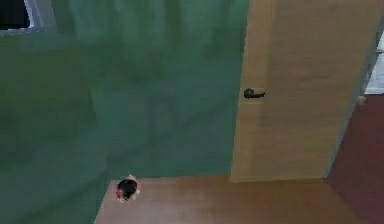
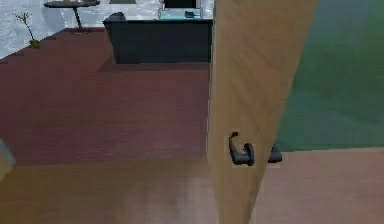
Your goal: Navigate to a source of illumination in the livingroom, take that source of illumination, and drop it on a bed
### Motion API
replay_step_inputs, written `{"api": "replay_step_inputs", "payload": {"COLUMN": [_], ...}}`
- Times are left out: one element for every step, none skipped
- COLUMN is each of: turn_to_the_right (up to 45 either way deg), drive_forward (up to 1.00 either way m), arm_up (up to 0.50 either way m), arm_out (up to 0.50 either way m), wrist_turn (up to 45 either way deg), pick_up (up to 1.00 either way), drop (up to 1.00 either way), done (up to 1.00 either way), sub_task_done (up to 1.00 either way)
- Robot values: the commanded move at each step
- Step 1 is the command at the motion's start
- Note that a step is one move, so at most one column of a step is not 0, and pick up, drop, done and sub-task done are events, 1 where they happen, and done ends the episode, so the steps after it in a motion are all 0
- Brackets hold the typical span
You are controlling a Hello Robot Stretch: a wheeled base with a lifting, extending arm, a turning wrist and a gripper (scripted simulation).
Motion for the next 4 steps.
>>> {"api": "replay_step_inputs", "payload": {"turn_to_the_right": [45.0, 18.0, 0.0, -3.0], "drive_forward": [0.0, 0.0, 0.3, 0.0], "arm_up": [0.0, 0.0, 0.0, 0.0], "arm_out": [0.0, 0.0, 0.0, 0.0], "wrist_turn": [0.0, 0.0, 0.0, 0.0], "pick_up": [0.0, 0.0, 0.0, 0.0], "drop": [0.0, 0.0, 0.0, 0.0], "done": [0.0, 0.0, 0.0, 0.0], "sub_task_done": [0.0, 0.0, 0.0, 0.0]}}
